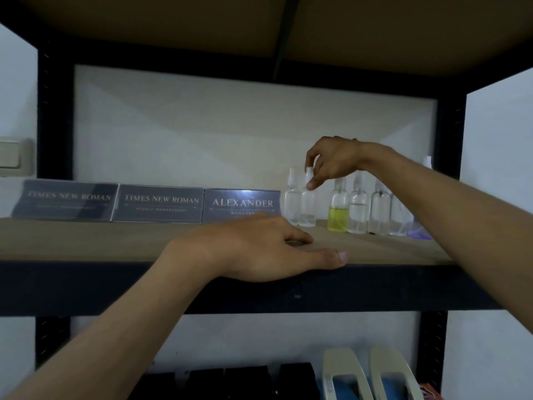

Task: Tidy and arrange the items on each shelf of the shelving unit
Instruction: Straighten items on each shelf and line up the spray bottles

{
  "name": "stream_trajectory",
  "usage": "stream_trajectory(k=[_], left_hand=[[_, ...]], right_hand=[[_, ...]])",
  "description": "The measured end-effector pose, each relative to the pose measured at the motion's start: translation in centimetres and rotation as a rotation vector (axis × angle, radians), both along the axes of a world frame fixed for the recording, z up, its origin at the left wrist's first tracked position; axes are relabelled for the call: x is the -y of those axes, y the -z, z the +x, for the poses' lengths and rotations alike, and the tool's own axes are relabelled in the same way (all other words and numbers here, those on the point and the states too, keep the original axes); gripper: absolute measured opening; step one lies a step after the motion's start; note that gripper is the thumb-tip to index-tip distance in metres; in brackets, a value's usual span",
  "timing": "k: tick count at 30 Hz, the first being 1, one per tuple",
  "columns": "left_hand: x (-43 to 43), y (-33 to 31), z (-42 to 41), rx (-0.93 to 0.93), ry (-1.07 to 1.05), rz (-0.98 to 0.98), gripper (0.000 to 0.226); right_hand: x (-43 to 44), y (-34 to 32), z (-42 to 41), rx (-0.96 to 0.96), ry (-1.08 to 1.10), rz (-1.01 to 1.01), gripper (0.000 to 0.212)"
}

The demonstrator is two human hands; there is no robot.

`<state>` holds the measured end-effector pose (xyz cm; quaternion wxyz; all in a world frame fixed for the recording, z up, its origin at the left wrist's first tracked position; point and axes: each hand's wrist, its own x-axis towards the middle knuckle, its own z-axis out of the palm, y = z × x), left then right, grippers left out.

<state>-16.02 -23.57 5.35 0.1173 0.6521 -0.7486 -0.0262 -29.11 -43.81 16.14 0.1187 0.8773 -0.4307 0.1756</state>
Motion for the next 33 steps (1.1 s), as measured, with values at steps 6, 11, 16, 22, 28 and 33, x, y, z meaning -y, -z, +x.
stream_trajectory(k=[6,11,16,22,28,33], left_hand=[[-0.1,0.0,-0.1,0.009,-0.026,0.032,0.099],[-0.1,0.1,-0.1,-0.001,-0.018,0.027,0.101],[0.0,0.1,-0.1,0.007,-0.023,0.028,0.1],[-0.1,0.1,-0.1,0.005,-0.018,0.02,0.099],[0.1,0.0,-0.1,0.015,0.003,0.001,0.102],[0.7,-0.5,-1.2,0.045,0.054,-0.008,0.091]], right_hand=[[0.7,0.3,0.1,-0.02,0.032,-0.012,0.038],[0.7,0.5,-0.1,0.011,-0.016,0.073,0.035],[0.8,0.8,-0.1,0.033,-0.025,0.112,0.041],[-0.2,0.0,-1.5,0.11,-0.086,0.149,0.051],[-2.1,-2.2,-5.5,-0.031,0.008,0.184,0.067],[-1.8,-1.1,-6.6,-0.159,0.067,0.091,0.08]])
